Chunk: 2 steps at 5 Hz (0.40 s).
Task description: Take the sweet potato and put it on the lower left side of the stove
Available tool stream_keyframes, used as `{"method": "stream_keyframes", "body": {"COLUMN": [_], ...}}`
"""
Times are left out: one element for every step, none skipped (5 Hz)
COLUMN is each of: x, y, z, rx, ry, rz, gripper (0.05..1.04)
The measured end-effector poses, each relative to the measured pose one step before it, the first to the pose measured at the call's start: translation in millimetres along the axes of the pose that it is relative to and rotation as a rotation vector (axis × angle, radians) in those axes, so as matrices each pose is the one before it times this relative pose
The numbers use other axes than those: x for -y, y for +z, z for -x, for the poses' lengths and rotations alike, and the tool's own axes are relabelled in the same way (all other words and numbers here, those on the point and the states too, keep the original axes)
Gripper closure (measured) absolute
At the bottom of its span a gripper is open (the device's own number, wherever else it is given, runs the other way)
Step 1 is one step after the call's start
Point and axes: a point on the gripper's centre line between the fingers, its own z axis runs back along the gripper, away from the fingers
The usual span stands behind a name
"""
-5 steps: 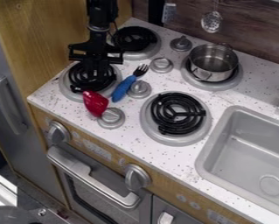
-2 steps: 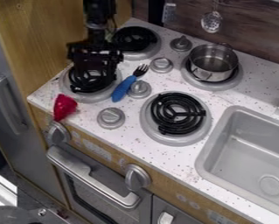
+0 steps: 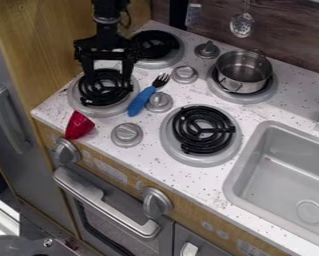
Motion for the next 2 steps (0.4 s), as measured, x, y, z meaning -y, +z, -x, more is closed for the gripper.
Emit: {"method": "stream_keyframes", "body": {"x": [4.12, -1.34], "y": [7.92, 2.93], "z": [5.72, 3.89], "rx": [0.0368, 0.0170], "ry": [-0.0462, -0.0178], "rz": [0.0368, 0.0025], "gripper": [0.085, 0.084]}}
